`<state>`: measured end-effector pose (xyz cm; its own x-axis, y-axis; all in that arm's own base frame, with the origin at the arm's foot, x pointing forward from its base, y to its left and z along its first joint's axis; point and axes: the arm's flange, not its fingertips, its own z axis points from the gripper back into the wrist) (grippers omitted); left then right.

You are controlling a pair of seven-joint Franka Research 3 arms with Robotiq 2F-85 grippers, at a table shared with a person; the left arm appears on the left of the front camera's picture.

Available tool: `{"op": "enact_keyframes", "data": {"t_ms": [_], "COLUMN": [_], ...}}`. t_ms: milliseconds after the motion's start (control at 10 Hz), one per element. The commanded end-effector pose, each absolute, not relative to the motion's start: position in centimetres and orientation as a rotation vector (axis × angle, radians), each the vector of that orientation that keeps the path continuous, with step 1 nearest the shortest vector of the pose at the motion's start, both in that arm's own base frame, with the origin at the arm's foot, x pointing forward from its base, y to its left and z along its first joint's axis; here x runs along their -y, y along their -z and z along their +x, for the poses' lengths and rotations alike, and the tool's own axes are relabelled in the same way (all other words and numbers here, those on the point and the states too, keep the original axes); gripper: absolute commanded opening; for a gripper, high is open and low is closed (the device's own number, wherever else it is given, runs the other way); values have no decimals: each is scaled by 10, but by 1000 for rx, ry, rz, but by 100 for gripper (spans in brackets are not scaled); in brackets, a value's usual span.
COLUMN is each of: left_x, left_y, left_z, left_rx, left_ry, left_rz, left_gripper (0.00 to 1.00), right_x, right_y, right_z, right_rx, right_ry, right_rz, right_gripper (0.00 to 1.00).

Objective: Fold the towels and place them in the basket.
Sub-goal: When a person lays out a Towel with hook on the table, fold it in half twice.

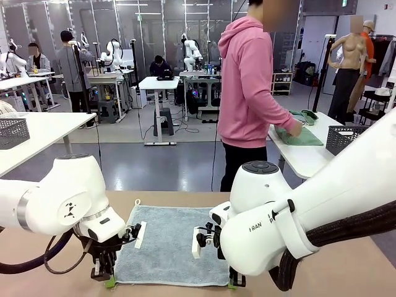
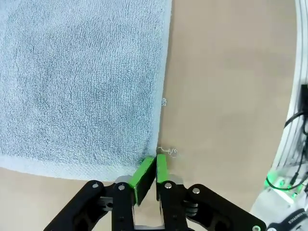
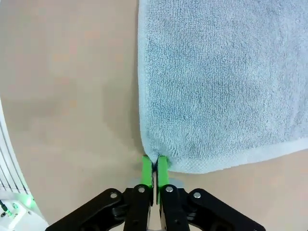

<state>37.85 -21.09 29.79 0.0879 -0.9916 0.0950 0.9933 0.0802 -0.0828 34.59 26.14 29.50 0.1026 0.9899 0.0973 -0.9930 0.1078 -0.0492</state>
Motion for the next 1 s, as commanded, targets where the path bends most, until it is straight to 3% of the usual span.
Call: {"op": "enact_keyframes", "data": {"t_ms": [0,900], "left_x": [201,201], "left_y": [-291,-424], "left_z": [379,326], "left_rx": [38,276], "left_ry": [1478,1550], "left_rz": [-166,-193], "left_gripper": [0,4], "right_x": [-263,-257], "right_y": [-294,-416], "right_z": [349,297], "right_rx": [119,317], "right_ry": [-1470,-1545], "right_rz": [45,31], "right_gripper": [0,0]}}
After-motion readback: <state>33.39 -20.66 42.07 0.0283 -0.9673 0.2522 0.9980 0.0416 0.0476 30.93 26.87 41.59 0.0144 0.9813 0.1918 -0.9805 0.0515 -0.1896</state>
